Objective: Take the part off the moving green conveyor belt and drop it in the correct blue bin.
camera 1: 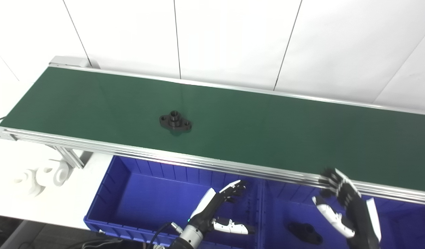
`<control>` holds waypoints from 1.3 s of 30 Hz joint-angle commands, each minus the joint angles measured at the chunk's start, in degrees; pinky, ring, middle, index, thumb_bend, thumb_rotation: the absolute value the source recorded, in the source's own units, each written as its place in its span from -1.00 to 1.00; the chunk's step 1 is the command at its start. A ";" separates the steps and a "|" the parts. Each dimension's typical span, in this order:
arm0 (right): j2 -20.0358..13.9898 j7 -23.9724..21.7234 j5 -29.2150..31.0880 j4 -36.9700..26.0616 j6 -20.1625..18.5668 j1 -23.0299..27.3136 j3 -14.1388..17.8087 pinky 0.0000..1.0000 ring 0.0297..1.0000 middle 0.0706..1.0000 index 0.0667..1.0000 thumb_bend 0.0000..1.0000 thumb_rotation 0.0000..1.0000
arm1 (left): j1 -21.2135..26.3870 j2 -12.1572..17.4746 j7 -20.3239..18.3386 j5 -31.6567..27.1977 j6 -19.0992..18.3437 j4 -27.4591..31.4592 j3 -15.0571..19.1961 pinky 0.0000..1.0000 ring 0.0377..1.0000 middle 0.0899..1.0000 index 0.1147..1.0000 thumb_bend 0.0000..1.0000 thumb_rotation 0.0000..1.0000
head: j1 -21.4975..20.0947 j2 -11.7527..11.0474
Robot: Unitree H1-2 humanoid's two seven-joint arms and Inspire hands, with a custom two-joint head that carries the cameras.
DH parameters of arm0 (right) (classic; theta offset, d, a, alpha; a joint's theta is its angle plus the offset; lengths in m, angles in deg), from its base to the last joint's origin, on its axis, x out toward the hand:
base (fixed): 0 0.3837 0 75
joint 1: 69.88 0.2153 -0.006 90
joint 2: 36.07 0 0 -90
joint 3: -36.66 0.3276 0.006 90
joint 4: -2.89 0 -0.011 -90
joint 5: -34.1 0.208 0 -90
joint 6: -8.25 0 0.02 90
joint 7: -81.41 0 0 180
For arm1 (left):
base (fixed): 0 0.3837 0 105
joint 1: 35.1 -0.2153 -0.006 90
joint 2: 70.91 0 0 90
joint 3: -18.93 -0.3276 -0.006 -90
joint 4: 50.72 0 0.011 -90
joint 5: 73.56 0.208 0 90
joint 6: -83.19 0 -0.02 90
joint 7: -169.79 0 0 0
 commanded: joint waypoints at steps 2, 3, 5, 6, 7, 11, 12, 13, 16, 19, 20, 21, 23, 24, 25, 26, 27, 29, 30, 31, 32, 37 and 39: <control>0.08 -0.34 -0.94 -5.61 1.93 0.93 0.80 0.27 0.46 0.51 0.56 0.14 -0.29 | 1.00 0.74 -0.21 -0.25 2.45 2.81 0.10 0.49 0.64 0.72 0.77 0.29 -0.35 | -2.17 0.41; 0.11 -0.46 -1.11 -6.21 1.80 1.05 0.82 0.27 0.46 0.51 0.56 0.13 -0.31 | 0.98 0.91 -0.30 -0.32 2.42 3.02 0.08 0.49 0.64 0.72 0.77 0.29 -0.35 | -2.17 0.41; 0.45 -0.48 -2.67 -8.17 0.98 1.53 0.72 0.26 0.44 0.49 0.56 0.11 -0.36 | 0.87 1.57 -0.60 -0.52 2.40 3.78 0.23 0.51 0.64 0.72 0.76 0.28 -0.36 | -5.57 0.96; 0.59 -0.47 -3.63 -8.98 0.68 1.87 0.63 0.26 0.44 0.49 0.56 0.10 -0.37 | 0.72 1.85 -0.88 -0.72 1.98 4.37 0.43 0.51 0.64 0.72 0.76 0.28 -0.37 | -7.53 1.17; 0.74 -0.54 -4.24 -9.79 0.05 2.31 0.52 0.27 0.44 0.49 0.56 0.10 -0.38 | 0.59 2.15 -1.16 -1.00 1.75 4.89 0.63 0.51 0.65 0.73 0.76 0.29 -0.37 | -8.51 1.25; 1.00 -0.93 -8.11 -11.66 -2.50 4.19 0.08 0.29 0.44 0.49 0.57 0.15 -0.33 | 0.16 3.32 -1.85 -1.64 1.51 6.33 1.24 0.50 0.64 0.72 0.74 0.28 -0.44 | -12.67 1.55; 1.00 -1.07 -8.87 -11.95 -3.10 4.45 0.01 0.30 0.45 0.50 0.58 0.16 -0.30 | 0.09 3.51 -1.94 -1.61 1.41 6.58 1.34 0.49 0.64 0.72 0.74 0.29 -0.43 | -12.67 1.55; 0.71 -1.64 -9.63 -12.13 -4.19 5.37 -0.25 0.31 0.45 0.50 0.58 0.16 -0.28 | -0.02 3.85 -2.21 -1.68 1.23 7.00 1.47 0.49 0.63 0.72 0.74 0.29 -0.42 | -14.00 1.54; 0.36 -2.90 -11.34 -12.21 -6.74 7.86 -0.74 0.33 0.45 0.49 0.59 0.23 -0.25 | -0.19 4.72 -3.19 -2.00 0.74 7.86 1.81 0.50 0.65 0.73 0.75 0.28 -0.42 | -15.49 1.52; 0.73 -3.76 -14.00 -12.42 -10.87 10.57 -1.35 0.34 0.44 0.47 0.56 0.29 -0.20 | -0.16 5.39 -4.29 -3.41 1.19 7.94 2.44 0.52 0.66 0.73 0.74 0.28 -0.45 | -18.17 1.37; 0.84 -4.00 -14.85 -12.54 -12.12 11.21 -1.60 0.35 0.45 0.47 0.56 0.31 -0.17 | -0.11 5.59 -4.57 -3.80 1.48 7.85 2.64 0.51 0.66 0.73 0.74 0.28 -0.46 | -18.63 1.36; 0.87 -4.38 -15.67 -12.71 -13.51 11.81 -1.86 0.34 0.45 0.46 0.56 0.33 -0.19 | -0.05 5.79 -4.87 -4.08 1.64 7.81 2.79 0.50 0.65 0.72 0.74 0.28 -0.47 | -19.12 1.35; 0.57 -5.70 -17.04 -12.77 -17.22 13.75 -2.55 0.37 0.47 0.48 0.58 0.34 -0.15 | -0.01 6.21 -5.61 -4.60 1.67 7.95 3.07 0.50 0.65 0.72 0.74 0.28 -0.47 | -19.85 1.42; 0.44 -6.29 -17.54 -12.50 -18.73 14.84 -2.93 0.38 0.48 0.49 0.58 0.35 -0.18 | 0.05 6.43 -5.86 -4.83 1.85 7.92 3.18 0.49 0.64 0.72 0.74 0.28 -0.47 | -20.49 1.43; 0.33 -6.78 -17.97 -12.16 -19.91 15.83 -3.24 0.38 0.48 0.49 0.58 0.35 -0.19 | 0.10 6.61 -6.07 -5.00 1.99 7.92 3.22 0.48 0.64 0.72 0.73 0.28 -0.47 | -20.49 1.43; 0.23 -7.11 -18.73 -11.73 -20.94 16.84 -3.63 0.37 0.47 0.49 0.58 0.37 -0.22 | 0.12 6.77 -6.31 -5.24 2.01 7.99 3.28 0.48 0.64 0.72 0.73 0.28 -0.48 | -21.05 1.46; -0.03 -7.58 -19.38 -11.24 -21.80 17.86 -4.04 0.37 0.47 0.49 0.58 0.37 -0.22 | 0.10 6.85 -6.62 -5.58 1.88 8.11 3.37 0.48 0.64 0.71 0.73 0.28 -0.48 | -21.27 1.47; -0.41 -8.47 -20.33 -10.49 -23.66 19.58 -4.70 0.36 0.47 0.50 0.60 0.37 -0.23 | 0.07 6.96 -7.10 -6.00 1.75 8.29 3.49 0.49 0.65 0.72 0.73 0.29 -0.49 | -21.78 1.49; -0.56 -8.86 -20.76 -10.19 -24.52 20.33 -5.01 0.36 0.47 0.51 0.60 0.38 -0.24 | 0.15 7.05 -7.32 -6.12 1.95 8.22 3.49 0.50 0.65 0.72 0.73 0.29 -0.49 | -22.02 1.56; -0.64 -9.08 -21.05 -10.04 -25.09 20.77 -5.20 0.37 0.48 0.51 0.61 0.38 -0.23 | 0.21 7.12 -7.48 -6.17 2.11 8.16 3.50 0.51 0.66 0.72 0.73 0.28 -0.51 | -22.02 1.56; -0.95 -9.63 -21.68 -9.43 -26.04 21.97 -5.70 0.37 0.49 0.51 0.61 0.38 -0.23 | 0.30 7.19 -7.68 -6.23 2.21 8.10 3.48 0.51 0.66 0.73 0.74 0.28 -0.51 | -22.20 1.56; -2.04 -12.04 -24.57 -6.31 -30.57 27.21 -7.88 0.36 0.49 0.52 0.62 0.46 -0.20 | 0.83 7.35 -8.20 -6.17 2.36 7.29 3.49 0.49 0.64 0.72 0.73 0.31 -0.43 | -22.42 1.11; -2.41 -12.51 -25.67 -4.77 -31.45 29.07 -8.78 0.34 0.48 0.52 0.62 0.47 -0.21 | 1.13 7.39 -8.43 -6.33 2.56 6.70 3.45 0.49 0.64 0.71 0.72 0.31 -0.43 | -22.57 0.67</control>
